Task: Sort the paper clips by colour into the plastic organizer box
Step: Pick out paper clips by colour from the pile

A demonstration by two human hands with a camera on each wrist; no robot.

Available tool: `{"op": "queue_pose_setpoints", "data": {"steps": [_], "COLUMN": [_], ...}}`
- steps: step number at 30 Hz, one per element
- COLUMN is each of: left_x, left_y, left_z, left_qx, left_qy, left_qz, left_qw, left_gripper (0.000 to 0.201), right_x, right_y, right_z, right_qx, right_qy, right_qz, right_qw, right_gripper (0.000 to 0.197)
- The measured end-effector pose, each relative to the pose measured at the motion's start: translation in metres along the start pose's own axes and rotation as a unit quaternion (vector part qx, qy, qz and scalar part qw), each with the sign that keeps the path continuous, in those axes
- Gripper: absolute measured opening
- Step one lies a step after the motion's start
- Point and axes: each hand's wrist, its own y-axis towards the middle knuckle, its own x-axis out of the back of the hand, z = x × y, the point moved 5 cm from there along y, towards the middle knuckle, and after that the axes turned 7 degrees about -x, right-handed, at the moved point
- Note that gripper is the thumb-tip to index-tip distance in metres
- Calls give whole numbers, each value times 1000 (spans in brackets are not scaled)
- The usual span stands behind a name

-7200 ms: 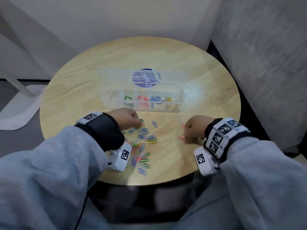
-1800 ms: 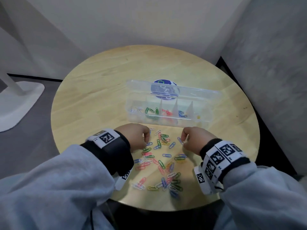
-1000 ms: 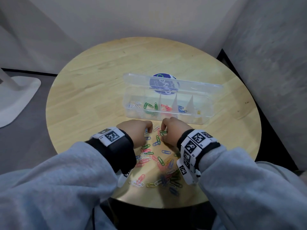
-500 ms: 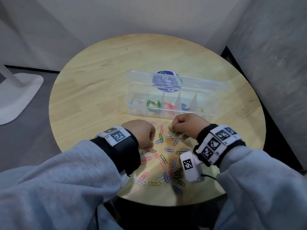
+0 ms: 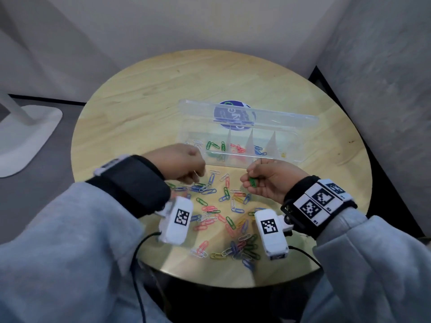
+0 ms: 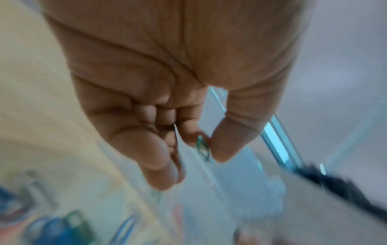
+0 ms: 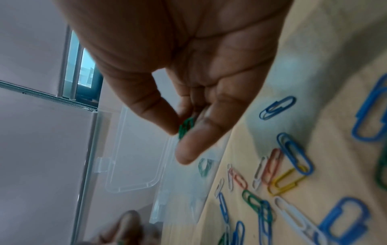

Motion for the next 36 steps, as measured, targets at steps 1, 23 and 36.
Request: {"op": "queue_pose_setpoints", "data": {"steps": [1,23,36], "left_x": [11,31,29], "left_y": [-4,-2,-3], "left_z": [-2,46,56], "left_qx": [2,64,103], "left_qy": [-95,370,330], "left_qz": [-31,-31,-7], "left_qw": [995,927,938], "left_gripper": [27,17,14], "right_x": [-2,-38,-46], "right_y": [0,9,22], "right_z": [1,-2,-7], "right_qx": [1,14,23], "right_qy": [-4,-626,-611], "right_qz": [-8,-123,-111], "right_qw": [1000,770,784], "right_gripper": [26,20,23]}}
